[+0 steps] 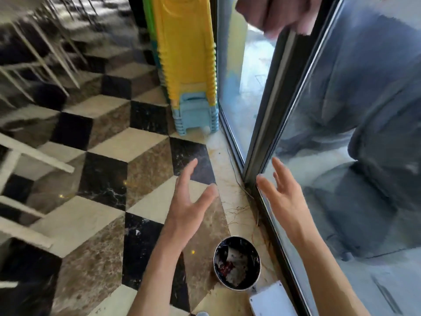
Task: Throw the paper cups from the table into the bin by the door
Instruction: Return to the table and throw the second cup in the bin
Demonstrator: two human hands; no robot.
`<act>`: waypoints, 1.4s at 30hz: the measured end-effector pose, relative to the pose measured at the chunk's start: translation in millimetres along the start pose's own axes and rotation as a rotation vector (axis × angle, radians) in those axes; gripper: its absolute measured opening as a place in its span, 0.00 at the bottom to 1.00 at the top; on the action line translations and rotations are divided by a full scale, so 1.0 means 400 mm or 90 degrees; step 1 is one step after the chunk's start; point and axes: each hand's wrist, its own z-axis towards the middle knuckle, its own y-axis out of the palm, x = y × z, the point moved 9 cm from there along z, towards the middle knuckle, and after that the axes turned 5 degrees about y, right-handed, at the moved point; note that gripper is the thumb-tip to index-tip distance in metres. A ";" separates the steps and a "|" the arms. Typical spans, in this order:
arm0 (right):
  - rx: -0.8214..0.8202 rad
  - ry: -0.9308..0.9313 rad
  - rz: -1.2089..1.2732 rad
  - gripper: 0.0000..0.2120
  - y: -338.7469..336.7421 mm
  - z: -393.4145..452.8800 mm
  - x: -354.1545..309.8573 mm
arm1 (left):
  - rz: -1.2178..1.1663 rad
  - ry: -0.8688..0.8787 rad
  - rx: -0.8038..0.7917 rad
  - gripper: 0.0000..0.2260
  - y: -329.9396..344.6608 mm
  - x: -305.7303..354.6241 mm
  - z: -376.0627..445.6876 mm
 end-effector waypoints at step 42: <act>-0.650 -0.524 0.005 0.42 0.561 -1.046 -0.932 | 0.225 0.071 0.794 0.32 -0.751 0.707 -1.279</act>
